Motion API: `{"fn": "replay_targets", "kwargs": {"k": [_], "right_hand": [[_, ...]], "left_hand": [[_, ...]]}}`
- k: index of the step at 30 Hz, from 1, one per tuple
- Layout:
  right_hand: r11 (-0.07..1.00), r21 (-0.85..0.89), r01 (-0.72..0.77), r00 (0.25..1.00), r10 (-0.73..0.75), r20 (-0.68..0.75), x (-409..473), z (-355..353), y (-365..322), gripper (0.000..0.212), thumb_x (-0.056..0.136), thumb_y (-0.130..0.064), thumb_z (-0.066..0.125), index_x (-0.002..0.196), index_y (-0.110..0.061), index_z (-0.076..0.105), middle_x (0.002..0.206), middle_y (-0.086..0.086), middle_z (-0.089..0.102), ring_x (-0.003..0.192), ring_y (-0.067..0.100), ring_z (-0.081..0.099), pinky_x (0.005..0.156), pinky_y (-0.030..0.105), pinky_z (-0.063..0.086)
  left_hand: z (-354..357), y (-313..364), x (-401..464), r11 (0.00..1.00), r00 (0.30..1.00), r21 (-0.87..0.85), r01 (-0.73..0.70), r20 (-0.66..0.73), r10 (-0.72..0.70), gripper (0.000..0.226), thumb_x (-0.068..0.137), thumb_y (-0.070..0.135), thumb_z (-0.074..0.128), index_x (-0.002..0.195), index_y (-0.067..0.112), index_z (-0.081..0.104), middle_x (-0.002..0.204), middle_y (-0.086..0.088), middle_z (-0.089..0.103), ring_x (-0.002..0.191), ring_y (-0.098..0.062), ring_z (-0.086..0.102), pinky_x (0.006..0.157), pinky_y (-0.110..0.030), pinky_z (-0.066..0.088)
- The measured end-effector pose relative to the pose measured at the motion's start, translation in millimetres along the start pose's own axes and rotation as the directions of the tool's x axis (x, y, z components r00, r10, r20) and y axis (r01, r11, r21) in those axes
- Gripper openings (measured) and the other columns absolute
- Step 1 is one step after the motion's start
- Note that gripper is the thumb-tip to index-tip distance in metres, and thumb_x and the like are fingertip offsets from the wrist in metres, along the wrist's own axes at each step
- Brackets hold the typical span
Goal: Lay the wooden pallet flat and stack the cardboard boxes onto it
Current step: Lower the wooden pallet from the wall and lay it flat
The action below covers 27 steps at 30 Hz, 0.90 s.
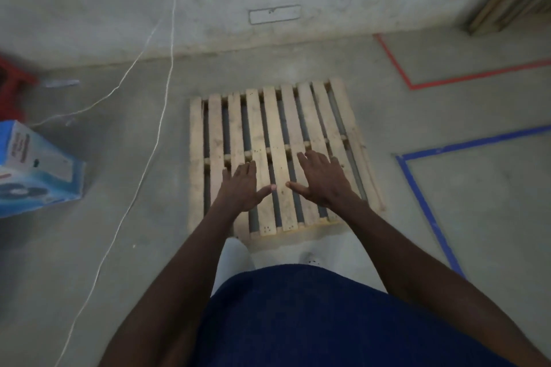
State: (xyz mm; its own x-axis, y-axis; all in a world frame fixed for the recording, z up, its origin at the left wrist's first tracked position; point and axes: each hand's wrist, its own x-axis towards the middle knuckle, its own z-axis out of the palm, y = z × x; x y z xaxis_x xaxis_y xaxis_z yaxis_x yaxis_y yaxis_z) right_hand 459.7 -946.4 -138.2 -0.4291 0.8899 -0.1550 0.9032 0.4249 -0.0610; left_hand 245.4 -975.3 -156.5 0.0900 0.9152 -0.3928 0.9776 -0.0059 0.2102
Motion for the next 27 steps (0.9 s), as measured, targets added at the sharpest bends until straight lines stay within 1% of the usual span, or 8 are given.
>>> {"fn": "replay_targets", "kwargs": {"k": [2, 5, 8, 11, 16, 19, 23, 27], "right_hand": [[0.997, -0.013, -0.081, 0.997, 0.081, -0.005, 6, 6, -22, 0.075, 0.090, -0.065, 0.044, 0.143, -0.012, 0.035, 0.142, 0.014, 0.046, 0.126, 0.033, 0.048, 0.100, 0.054, 0.041], [0.978, 0.002, -0.209, 0.978, 0.209, -0.008, 18, 12, -64, 0.069, 0.091, -0.062, 0.046, 0.139, -0.012, 0.039, 0.140, 0.014, 0.047, 0.123, 0.033, 0.049, 0.098, 0.053, 0.043], [0.940, 0.017, -0.340, 0.940, 0.340, -0.004, 21, 6, -112, 0.065, 0.092, -0.058, 0.050, 0.137, -0.012, 0.044, 0.139, 0.016, 0.049, 0.122, 0.035, 0.051, 0.095, 0.050, 0.044], [0.886, 0.064, -0.459, 0.887, 0.461, -0.020, 10, -7, -159, 0.061, 0.093, -0.055, 0.049, 0.135, -0.011, 0.048, 0.136, 0.016, 0.052, 0.120, 0.036, 0.053, 0.094, 0.050, 0.043], [0.800, 0.068, -0.596, 0.790, 0.600, -0.127, -32, -15, -208, 0.056, 0.092, -0.051, 0.051, 0.130, -0.009, 0.051, 0.133, 0.014, 0.055, 0.119, 0.034, 0.055, 0.099, 0.055, 0.040], [0.728, 0.110, -0.676, 0.722, 0.685, -0.098, -46, -14, -218, 0.055, 0.094, -0.052, 0.048, 0.131, -0.011, 0.051, 0.134, 0.012, 0.054, 0.121, 0.032, 0.054, 0.103, 0.056, 0.038], [0.648, 0.214, -0.731, 0.647, 0.758, -0.088, -54, -4, -223, 0.055, 0.095, -0.052, 0.047, 0.132, -0.011, 0.051, 0.132, 0.013, 0.056, 0.119, 0.033, 0.054, 0.099, 0.050, 0.041], [0.521, 0.262, -0.812, 0.530, 0.847, -0.044, -75, 6, -248, 0.053, 0.097, -0.051, 0.044, 0.130, -0.010, 0.053, 0.128, 0.014, 0.058, 0.119, 0.034, 0.052, 0.099, 0.048, 0.041]], "left_hand": [[-6, -18, 11, 0.999, 0.999, -0.042, -0.034, 0.004, 0.035, 0.095, 0.089, 0.075, 0.029, 0.155, 0.009, 0.010, 0.162, -0.013, 0.015, 0.149, -0.027, 0.016, 0.118, -0.058, 0.008], [-16, -57, 22, 0.993, 0.995, -0.077, -0.092, 0.023, 0.094, 0.095, 0.089, 0.076, 0.026, 0.155, 0.010, 0.012, 0.162, -0.011, 0.018, 0.148, -0.027, 0.019, 0.117, -0.058, 0.014], [-36, -96, 23, 0.977, 0.975, -0.072, -0.199, 0.083, 0.204, 0.094, 0.089, 0.075, 0.028, 0.153, 0.008, 0.017, 0.156, -0.019, 0.029, 0.141, -0.035, 0.033, 0.112, -0.054, 0.029], [-59, -117, 13, 0.944, 0.940, -0.041, -0.327, 0.087, 0.329, 0.086, 0.093, 0.068, 0.036, 0.151, 0.007, 0.022, 0.148, -0.021, 0.040, 0.128, -0.038, 0.048, 0.100, -0.047, 0.042], [-70, -118, -8, 0.873, 0.863, 0.018, -0.487, 0.163, 0.478, 0.082, 0.094, 0.065, 0.037, 0.150, 0.007, 0.026, 0.151, -0.018, 0.036, 0.131, -0.037, 0.045, 0.104, -0.049, 0.038], [-63, -112, -17, 0.839, 0.826, 0.009, -0.543, 0.181, 0.533, 0.082, 0.093, 0.068, 0.033, 0.150, 0.009, 0.027, 0.152, -0.016, 0.035, 0.131, -0.035, 0.045, 0.104, -0.048, 0.039], [-59, -106, -32, 0.809, 0.792, -0.030, -0.587, 0.185, 0.582, 0.082, 0.092, 0.069, 0.032, 0.152, 0.013, 0.024, 0.154, -0.015, 0.034, 0.130, -0.034, 0.047, 0.099, -0.046, 0.043], [-48, -111, -42, 0.762, 0.729, -0.022, -0.647, 0.276, 0.626, 0.084, 0.091, 0.069, 0.033, 0.154, 0.015, 0.020, 0.156, -0.015, 0.031, 0.134, -0.033, 0.044, 0.102, -0.047, 0.042]]}}
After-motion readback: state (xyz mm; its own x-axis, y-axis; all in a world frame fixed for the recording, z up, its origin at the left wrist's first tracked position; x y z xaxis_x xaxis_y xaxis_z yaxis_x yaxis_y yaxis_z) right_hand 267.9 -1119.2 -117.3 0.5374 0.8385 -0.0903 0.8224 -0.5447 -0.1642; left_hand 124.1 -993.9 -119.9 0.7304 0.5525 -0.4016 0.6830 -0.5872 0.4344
